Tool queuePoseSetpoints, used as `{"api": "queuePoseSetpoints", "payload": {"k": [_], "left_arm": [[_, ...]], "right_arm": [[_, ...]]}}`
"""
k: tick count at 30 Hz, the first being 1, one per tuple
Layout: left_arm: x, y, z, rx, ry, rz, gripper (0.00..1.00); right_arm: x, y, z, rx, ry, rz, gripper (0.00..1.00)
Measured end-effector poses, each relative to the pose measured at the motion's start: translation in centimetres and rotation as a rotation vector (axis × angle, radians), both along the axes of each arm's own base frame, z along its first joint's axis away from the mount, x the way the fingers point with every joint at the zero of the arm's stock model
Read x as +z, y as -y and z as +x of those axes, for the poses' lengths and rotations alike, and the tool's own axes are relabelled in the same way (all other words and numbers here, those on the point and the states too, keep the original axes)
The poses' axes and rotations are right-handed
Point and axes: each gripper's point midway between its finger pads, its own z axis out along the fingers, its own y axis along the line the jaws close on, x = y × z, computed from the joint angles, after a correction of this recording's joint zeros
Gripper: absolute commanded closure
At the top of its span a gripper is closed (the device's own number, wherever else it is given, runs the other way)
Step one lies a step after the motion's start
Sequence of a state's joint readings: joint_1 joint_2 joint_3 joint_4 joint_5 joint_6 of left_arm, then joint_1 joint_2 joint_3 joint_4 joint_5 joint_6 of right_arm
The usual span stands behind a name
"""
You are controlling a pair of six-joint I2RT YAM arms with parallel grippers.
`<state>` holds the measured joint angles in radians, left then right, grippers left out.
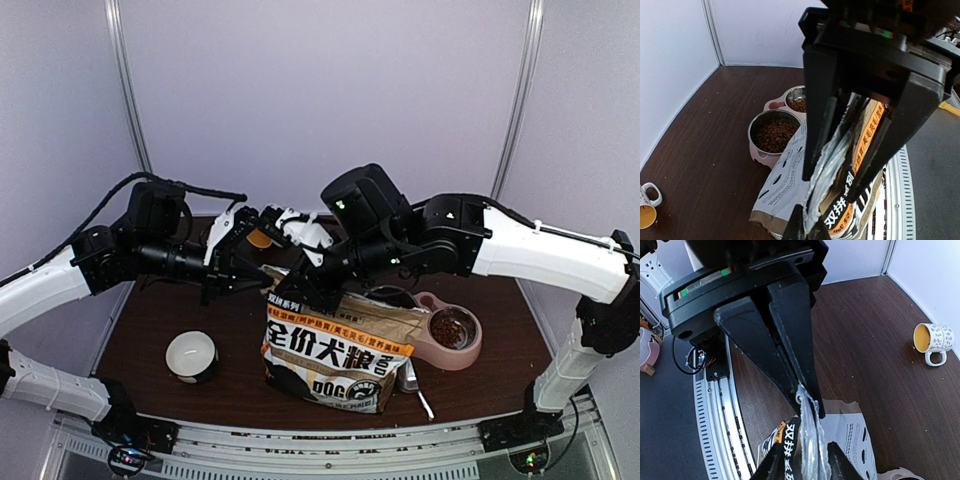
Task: Serve the pet food
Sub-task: Press the seal on the pet food bag.
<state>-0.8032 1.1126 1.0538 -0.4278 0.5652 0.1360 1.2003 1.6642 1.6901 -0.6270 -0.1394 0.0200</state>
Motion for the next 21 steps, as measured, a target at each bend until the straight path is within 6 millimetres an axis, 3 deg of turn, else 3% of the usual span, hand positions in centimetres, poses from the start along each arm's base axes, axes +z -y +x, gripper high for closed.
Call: {"api": "queuePoseSetpoints", "payload": {"k": [4,14,21], "left_arm": [[0.00,-0.01,-0.08,-0.006,0.002,0.001,1.00],[-0.10,-0.10,-0.23,-0.012,-0.002,0.008,1.00],[-0.11,-0.25,-0.18,-0.014,-0.010,0.006,1.00]], "right_arm": [[-0.11,-0.01,0.03,0.006,0.010,-0.011,1.00],[-0.14,0.02,0.13,0.005,0.018,-0.016,1.00],[0.02,-0.13,0.24,0.000,0.012,-0.027,0.91]]}}
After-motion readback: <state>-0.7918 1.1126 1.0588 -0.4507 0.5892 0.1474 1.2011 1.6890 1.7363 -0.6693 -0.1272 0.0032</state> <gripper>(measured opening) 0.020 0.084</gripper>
